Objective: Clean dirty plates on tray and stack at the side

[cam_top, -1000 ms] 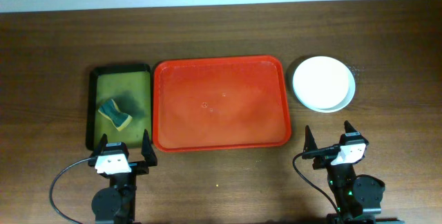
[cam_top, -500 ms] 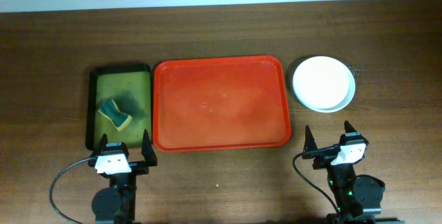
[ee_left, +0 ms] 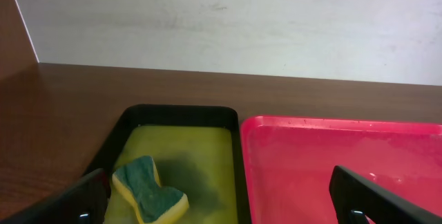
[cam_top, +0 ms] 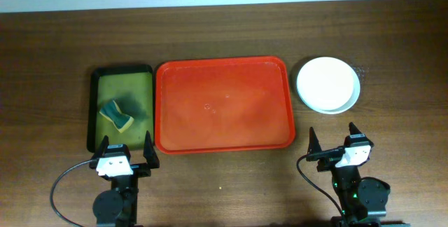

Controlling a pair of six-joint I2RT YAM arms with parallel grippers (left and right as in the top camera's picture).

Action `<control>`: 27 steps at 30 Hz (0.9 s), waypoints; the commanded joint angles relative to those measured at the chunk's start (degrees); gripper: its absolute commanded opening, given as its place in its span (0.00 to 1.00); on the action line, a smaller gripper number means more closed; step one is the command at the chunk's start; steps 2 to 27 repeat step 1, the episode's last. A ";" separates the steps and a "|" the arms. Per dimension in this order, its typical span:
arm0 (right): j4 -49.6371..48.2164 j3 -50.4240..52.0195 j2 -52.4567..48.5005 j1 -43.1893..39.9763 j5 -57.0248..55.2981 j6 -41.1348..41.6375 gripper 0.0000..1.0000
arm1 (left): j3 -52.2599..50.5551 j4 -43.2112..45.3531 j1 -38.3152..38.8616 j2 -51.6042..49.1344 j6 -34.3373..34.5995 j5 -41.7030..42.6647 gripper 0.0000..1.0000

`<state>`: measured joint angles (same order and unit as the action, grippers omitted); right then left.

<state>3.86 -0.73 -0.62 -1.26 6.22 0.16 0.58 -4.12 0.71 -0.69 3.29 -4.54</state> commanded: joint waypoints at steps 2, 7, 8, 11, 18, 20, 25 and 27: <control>0.22 0.42 0.42 -0.26 -0.48 0.13 0.99 | -0.09 -0.24 -0.28 0.39 0.09 -0.70 0.99; 0.22 0.42 0.42 -0.26 -0.48 0.13 0.99 | -0.09 -0.24 -0.28 0.39 0.09 -0.70 0.99; 0.22 0.42 0.42 -0.26 -0.48 0.13 0.99 | -0.09 -0.24 -0.28 0.39 0.09 -0.70 0.99; 0.22 0.42 0.42 -0.26 -0.48 0.13 0.99 | -0.09 -0.24 -0.28 0.39 0.09 -0.70 0.99; 0.22 0.42 0.42 -0.26 -0.48 0.13 0.99 | -0.09 -0.24 -0.28 0.39 0.09 -0.70 0.99; 0.22 0.42 0.42 -0.26 -0.48 0.13 0.99 | -0.09 -0.24 -0.28 0.39 0.09 -0.70 0.99; 0.22 0.42 0.42 -0.26 -0.48 0.13 0.99 | -0.09 -0.24 -0.28 0.39 0.09 -0.70 0.99; 0.22 0.42 0.42 -0.26 -0.48 0.13 0.99 | -0.09 -0.24 -0.28 0.39 0.09 -0.70 0.99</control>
